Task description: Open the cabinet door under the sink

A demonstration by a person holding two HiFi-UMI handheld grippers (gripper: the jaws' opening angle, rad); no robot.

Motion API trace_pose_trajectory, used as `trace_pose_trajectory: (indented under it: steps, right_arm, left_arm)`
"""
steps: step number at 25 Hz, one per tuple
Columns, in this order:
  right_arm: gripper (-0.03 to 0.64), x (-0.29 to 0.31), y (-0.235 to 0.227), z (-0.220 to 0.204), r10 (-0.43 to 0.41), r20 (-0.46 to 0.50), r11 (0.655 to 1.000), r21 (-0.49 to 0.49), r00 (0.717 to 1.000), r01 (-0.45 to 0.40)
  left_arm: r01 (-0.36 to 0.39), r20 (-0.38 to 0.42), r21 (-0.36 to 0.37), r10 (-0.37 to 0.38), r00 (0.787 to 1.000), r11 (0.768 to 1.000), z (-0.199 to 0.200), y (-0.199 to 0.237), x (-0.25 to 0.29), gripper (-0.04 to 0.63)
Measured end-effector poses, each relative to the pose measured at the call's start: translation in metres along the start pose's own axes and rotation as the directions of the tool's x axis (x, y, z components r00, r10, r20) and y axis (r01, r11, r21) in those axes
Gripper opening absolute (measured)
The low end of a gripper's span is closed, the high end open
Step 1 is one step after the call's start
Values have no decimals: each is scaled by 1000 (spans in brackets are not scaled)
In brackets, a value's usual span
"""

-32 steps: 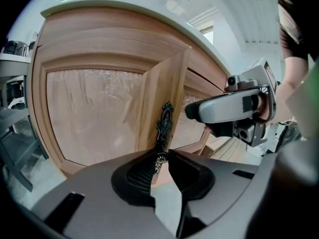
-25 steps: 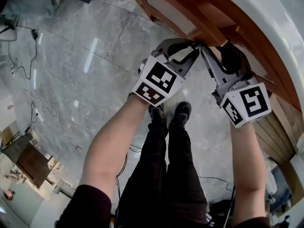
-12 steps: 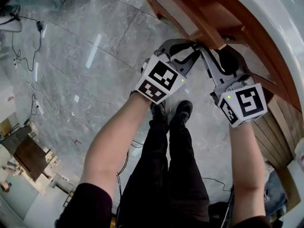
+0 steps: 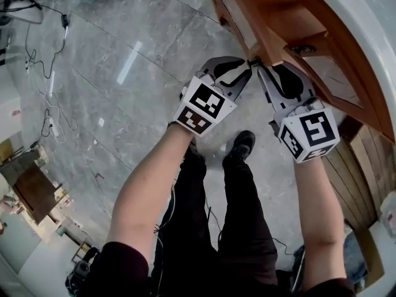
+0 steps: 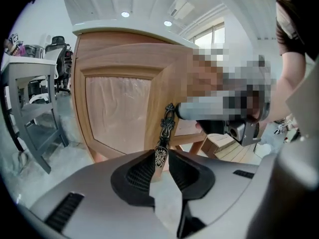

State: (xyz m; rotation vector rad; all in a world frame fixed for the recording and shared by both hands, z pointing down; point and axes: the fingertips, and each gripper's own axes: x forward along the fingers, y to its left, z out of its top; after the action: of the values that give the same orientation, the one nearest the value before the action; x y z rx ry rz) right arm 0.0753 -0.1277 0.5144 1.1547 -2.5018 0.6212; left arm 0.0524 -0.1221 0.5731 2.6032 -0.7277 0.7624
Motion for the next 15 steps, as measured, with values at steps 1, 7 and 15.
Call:
trace_pose_trajectory:
  steps: [1,7,15]
  right_arm:
    - [106,1,2,0,1,0,1000,-7,1000,-1]
    - [106,7,23,3,-15,19,1000,14,1000,15]
    - [107,17,53,2,-70,38,996,61,997,67]
  left_arm:
    - [-2,-5,8,2,1000,1000,-4,1,-5,98]
    - [-8,10,-19,8,1000,1000,-22,16,-40,98]
    - [3,30,-2,-2,1000,1000,-38,22,-78,109]
